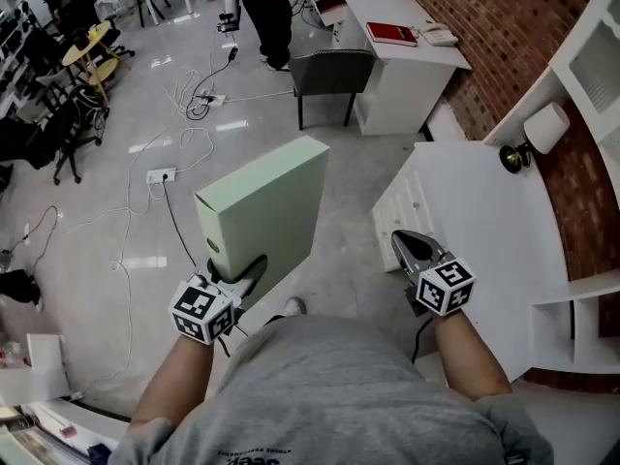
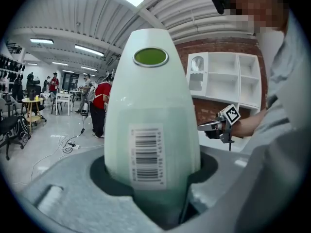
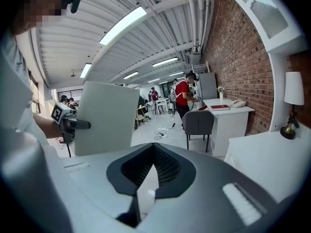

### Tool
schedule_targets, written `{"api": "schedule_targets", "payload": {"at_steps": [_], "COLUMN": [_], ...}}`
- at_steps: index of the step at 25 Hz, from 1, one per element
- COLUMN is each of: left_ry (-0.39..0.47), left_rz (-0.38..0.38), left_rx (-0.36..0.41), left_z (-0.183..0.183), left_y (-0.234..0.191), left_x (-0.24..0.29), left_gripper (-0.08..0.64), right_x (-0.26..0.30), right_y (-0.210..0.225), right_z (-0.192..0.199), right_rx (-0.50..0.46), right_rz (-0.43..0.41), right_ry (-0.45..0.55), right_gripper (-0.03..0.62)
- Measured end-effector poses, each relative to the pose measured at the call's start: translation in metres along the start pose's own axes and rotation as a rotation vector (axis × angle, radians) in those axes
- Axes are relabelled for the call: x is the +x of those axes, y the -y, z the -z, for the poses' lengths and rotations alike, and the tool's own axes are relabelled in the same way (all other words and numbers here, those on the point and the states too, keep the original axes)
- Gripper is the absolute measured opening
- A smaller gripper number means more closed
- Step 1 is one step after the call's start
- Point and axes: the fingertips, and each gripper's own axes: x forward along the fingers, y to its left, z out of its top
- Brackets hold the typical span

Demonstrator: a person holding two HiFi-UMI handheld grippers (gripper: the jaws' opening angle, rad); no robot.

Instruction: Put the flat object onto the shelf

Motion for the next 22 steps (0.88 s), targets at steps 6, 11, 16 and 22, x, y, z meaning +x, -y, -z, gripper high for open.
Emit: {"api": "schedule_targets", "payload": {"at_steps": [6,11,16,22], "left_ry": [-0.010,-0.011,-0.010,0.006], "left_rz": [0.052,0.079,0.065,-0.017], "left_rx": [0.018,0.042,0.031,0.034], "left_z": [-0.015,-0.032,-0.042,-0.050], "left_y": [-0.030,-0.048,-0.045,-0.010], "left_x": [0.033,0.064,0.087,0.129], "left_gripper": [0.281,0.281,0.281,0.279], "right_x": [0.020,0.033,0.032,0.018], "right_y": [0.018,0.036,0.063,0.124], "right_z": [-0.029,-0.042,-0.052,-0.055], "right_rx": [0.000,-0.001,-0.003,-0.009], "right_rz": [0.041,0.053,0.043,-0.033], "right_ry": [0.021,0.020,0.026,0.030], "right_gripper": [0.009,0.009,0.009,0.009]}}
